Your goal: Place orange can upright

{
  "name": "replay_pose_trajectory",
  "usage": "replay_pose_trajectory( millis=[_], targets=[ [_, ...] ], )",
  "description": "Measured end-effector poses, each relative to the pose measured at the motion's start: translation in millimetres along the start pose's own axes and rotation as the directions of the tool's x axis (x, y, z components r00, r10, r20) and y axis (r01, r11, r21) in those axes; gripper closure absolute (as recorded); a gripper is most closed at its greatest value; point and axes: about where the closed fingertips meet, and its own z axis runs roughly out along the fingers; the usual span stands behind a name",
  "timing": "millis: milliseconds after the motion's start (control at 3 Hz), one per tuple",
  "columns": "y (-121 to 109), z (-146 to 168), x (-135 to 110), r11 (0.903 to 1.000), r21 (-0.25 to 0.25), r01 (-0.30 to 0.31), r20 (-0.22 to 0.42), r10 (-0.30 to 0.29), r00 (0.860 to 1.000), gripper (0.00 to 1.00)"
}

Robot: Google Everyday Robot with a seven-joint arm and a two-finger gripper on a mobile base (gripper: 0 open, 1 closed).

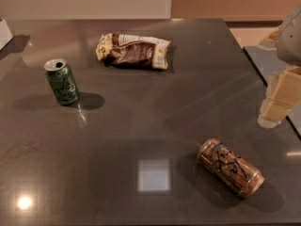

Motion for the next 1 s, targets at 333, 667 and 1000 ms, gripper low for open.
replay_pose_trajectory(
  millis=[333,667,1000],
  targets=[
    [0.0,0.0,0.0,1.0000,0.000,0.000,0.000,0.000,1.000,0.00],
    [0.0,-1.5,-1.5,0.9999,0.004,0.014,0.003,-0.014,1.000,0.00],
    [-0.7,-2.3,-6.5,0.9963,0.001,0.086,0.012,-0.086,0.996,0.00]
  ],
)
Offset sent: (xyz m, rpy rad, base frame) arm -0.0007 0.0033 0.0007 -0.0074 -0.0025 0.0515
